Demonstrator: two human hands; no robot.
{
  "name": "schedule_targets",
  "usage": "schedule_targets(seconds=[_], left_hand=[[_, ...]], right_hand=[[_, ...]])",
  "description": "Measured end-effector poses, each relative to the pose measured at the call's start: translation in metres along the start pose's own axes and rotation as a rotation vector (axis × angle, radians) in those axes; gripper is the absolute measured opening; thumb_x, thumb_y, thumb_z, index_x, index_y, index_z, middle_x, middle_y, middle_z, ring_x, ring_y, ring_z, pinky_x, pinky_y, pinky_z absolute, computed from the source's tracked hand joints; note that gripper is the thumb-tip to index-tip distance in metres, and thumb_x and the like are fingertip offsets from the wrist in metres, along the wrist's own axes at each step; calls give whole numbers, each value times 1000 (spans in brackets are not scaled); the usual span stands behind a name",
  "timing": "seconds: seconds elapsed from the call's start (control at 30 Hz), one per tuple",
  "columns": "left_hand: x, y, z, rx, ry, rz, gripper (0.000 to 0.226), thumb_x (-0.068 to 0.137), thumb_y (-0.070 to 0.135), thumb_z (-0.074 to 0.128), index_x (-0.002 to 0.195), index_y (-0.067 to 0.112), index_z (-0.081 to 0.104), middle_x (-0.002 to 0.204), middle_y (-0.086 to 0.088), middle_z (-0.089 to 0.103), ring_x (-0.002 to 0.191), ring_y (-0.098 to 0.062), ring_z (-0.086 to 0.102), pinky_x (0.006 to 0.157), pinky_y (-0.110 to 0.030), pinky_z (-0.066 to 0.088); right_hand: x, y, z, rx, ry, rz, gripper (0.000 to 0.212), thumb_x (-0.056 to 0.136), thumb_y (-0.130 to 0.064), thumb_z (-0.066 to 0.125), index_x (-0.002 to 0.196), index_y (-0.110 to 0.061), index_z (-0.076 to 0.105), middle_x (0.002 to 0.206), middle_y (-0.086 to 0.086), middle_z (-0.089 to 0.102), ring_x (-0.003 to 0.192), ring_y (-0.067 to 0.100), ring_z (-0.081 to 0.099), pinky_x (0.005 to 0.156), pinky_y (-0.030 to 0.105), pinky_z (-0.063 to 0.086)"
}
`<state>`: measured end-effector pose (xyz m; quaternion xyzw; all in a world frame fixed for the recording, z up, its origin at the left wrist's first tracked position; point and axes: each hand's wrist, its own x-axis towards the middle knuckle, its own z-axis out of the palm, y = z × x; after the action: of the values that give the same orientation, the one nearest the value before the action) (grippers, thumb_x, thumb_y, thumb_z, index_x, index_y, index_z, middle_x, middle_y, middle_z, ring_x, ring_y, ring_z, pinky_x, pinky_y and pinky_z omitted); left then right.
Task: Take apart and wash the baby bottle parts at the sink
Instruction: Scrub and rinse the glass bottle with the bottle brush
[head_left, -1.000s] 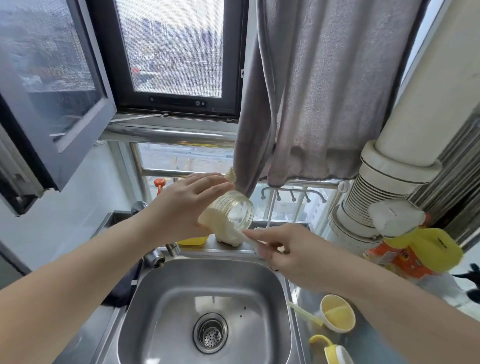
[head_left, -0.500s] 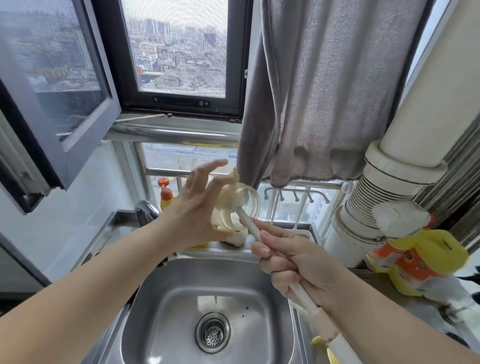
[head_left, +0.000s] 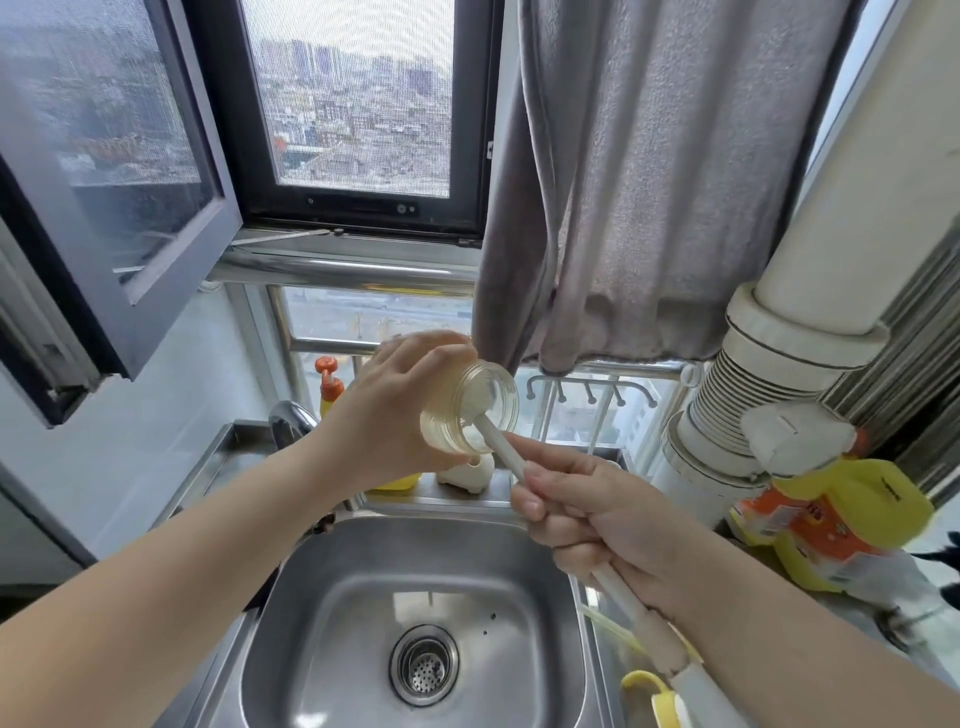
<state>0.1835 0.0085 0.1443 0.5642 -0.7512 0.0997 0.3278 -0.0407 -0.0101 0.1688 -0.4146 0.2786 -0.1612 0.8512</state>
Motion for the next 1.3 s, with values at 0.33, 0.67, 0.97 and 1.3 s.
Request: schedule_targets(seconds=[0.33, 0.67, 0.97, 1.3], left_hand=[[-4, -3, -3, 28, -115, 61, 93, 54, 35, 91, 129, 27, 37, 126, -5, 61, 118, -25, 56, 111, -54, 28], [-7, 0, 1, -79, -55, 91, 77, 63, 56, 65, 130, 27, 39, 128, 4, 55, 124, -11, 44, 113, -48, 19], [-7, -10, 1, -15, -106, 81, 85, 59, 37, 87, 129, 24, 40, 130, -7, 57, 126, -19, 48, 111, -49, 23], [-5, -7, 9, -29, -126, 132, 74, 68, 56, 63, 131, 24, 41, 130, -1, 57, 125, -17, 48, 110, -52, 31]], right_hand=[[-6, -30, 1, -2196, 454, -415, 66, 94, -11, 43, 143, -49, 20, 100, -8, 46, 74, 18, 48, 53, 26, 32], [5, -12, 2, -832, 59, -93, 35, 100, -13, 45, 126, -31, 59, 64, -7, 47, 46, 6, 33, 41, 16, 29], [-1, -18, -4, -1638, 254, -247, 48, 98, -17, 45, 132, -50, 46, 99, -25, 53, 85, 10, 63, 63, 19, 47], [12, -16, -2, -1564, 155, -207, 44, 97, -16, 45, 131, -44, 52, 75, -16, 50, 56, 1, 47, 55, 14, 39]])
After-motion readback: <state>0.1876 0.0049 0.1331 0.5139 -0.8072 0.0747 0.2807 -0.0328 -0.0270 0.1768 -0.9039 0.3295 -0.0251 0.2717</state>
